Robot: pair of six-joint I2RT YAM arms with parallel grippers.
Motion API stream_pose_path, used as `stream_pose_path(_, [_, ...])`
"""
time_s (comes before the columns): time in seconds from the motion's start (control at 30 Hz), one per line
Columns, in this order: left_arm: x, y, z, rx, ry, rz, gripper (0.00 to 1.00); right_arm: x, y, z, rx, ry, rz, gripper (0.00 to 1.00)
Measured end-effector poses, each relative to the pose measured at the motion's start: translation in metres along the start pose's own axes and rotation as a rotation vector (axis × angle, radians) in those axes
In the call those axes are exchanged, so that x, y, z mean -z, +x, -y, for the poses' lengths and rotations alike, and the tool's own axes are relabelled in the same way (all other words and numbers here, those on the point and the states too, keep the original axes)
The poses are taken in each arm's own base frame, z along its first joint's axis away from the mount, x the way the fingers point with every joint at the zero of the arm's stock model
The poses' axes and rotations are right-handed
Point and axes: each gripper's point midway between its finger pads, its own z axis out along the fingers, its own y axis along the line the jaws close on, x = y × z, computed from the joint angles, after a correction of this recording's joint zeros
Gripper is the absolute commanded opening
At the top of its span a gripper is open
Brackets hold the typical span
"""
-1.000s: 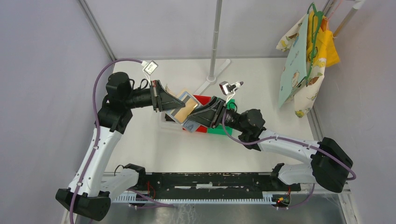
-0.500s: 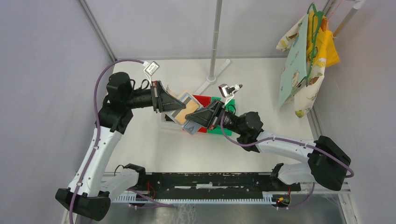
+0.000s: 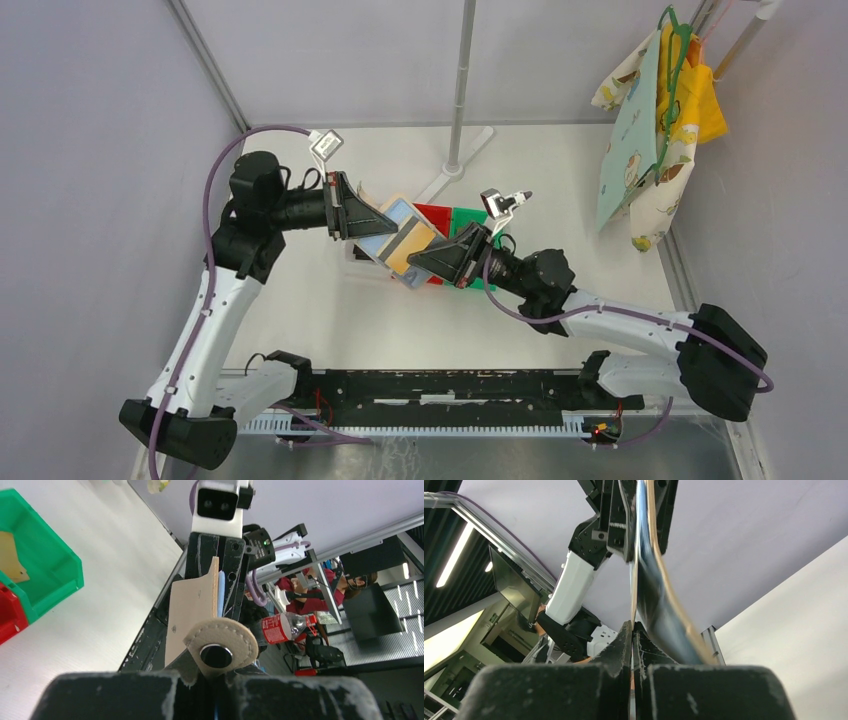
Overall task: Take the credit cards out of the card holder
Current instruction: Remove the credit card from the card holder.
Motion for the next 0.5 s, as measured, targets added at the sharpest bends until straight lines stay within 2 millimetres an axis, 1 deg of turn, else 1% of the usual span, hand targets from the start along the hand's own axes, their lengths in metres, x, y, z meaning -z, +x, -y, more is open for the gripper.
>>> stream_pose_path(0.13, [0.005, -0.010, 0.004, -0.024, -0.008, 0.032, 0.07, 0.010, 0.002, 0.001, 0.009, 0.008, -0.002, 0.00])
stream_pose_path(0.33, [0.007, -0.014, 0.005, -0.030, -0.012, 0.042, 0.06, 0.019, 0.003, 0.006, 0.025, 0.040, -0.041, 0.00])
stream_pose_path(0.4, [0.008, -0.014, 0.004, -0.030, -0.013, 0.045, 0.06, 0.029, 0.000, 0.014, 0.044, 0.083, -0.074, 0.00])
stream_pose_path(0.5, [0.009, -0.017, 0.005, -0.037, -0.015, 0.049, 0.06, 0.048, -0.012, 0.025, 0.106, 0.165, -0.094, 0.00])
